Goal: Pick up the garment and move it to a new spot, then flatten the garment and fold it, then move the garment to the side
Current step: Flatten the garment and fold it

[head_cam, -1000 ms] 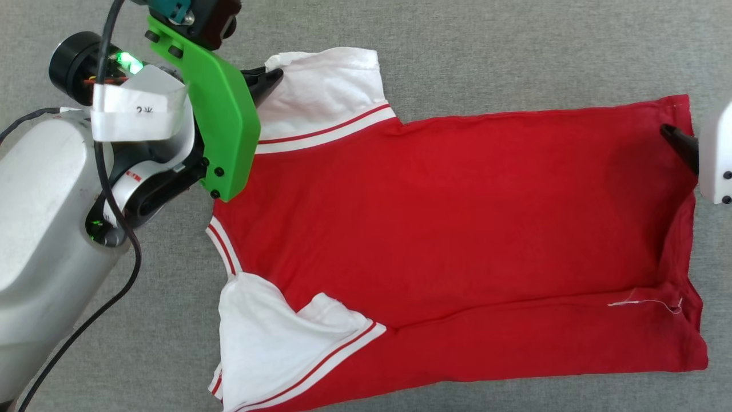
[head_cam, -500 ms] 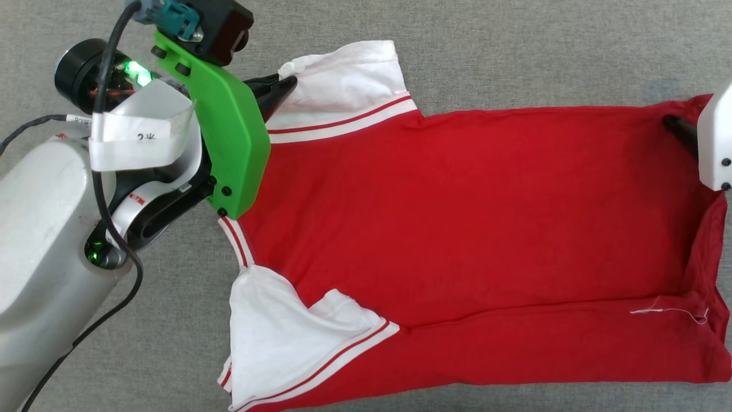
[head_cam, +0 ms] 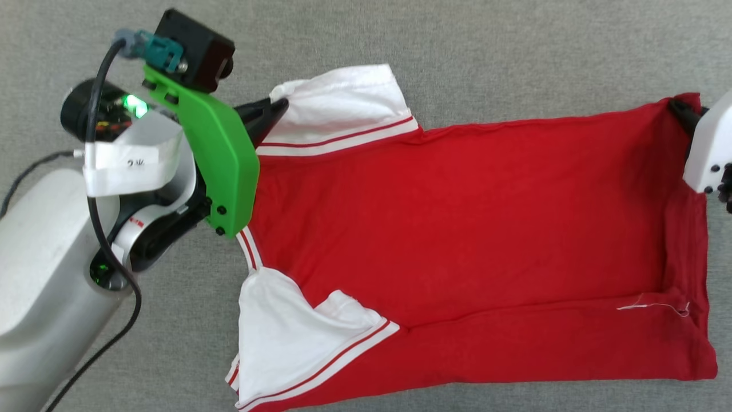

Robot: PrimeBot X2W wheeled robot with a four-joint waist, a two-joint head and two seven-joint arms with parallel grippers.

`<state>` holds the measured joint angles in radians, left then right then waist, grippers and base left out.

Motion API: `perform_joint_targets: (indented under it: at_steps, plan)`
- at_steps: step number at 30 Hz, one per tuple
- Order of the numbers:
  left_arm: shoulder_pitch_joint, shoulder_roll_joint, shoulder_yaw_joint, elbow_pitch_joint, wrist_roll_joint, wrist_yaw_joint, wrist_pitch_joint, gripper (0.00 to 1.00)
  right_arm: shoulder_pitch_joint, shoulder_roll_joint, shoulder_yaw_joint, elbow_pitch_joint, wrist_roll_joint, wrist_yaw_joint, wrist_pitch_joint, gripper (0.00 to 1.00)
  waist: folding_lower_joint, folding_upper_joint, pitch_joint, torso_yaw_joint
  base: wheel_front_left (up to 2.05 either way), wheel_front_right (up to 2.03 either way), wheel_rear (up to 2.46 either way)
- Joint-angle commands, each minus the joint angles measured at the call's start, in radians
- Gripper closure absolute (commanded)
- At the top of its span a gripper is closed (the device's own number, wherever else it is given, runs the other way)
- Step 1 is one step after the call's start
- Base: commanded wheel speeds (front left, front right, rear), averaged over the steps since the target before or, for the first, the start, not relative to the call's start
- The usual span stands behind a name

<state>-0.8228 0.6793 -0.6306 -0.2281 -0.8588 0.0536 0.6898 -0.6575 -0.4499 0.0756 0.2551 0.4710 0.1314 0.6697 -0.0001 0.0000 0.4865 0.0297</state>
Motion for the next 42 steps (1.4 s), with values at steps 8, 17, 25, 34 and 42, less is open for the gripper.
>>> perform_joint_targets:
  at_steps: [8, 17, 25, 34, 42]
  plan:
    - [0.16, 0.009, 0.029, -0.003, -0.034, 0.04, -0.111, 1.0, 0.157, 0.009, -0.053, -0.024, 0.081, -0.001, -0.121, 1.0, 0.0001, 0.0, -0.135, 0.012, 0.0, 0.0, 0.0]
    - [0.338, 0.027, 0.024, -0.082, -0.081, 0.079, -0.162, 1.0, 0.35, 0.002, -0.092, -0.13, 0.153, -0.001, -0.19, 1.0, 0.0001, 0.0, -0.227, 0.045, 0.0, 0.0, 0.0]
    - [0.514, 0.051, 0.0, -0.108, -0.134, 0.096, -0.191, 1.0, 0.535, -0.018, -0.11, -0.215, 0.243, -0.001, -0.164, 1.0, 0.0001, 0.0, -0.275, 0.06, 0.0, 0.0, 0.0]
    - [0.658, 0.051, -0.011, -0.065, -0.226, 0.067, -0.227, 1.0, 0.67, -0.073, -0.095, -0.25, 0.279, -0.001, -0.08, 1.0, 0.0001, 0.0, -0.291, 0.054, 0.0, 0.0, 0.0]
    - [0.679, 0.047, -0.036, 0.018, -0.233, 0.039, -0.225, 1.0, 0.707, -0.102, -0.05, -0.259, 0.282, -0.001, -0.054, 1.0, 0.0001, 0.0, -0.286, 0.052, 0.0, 0.0, 0.0]
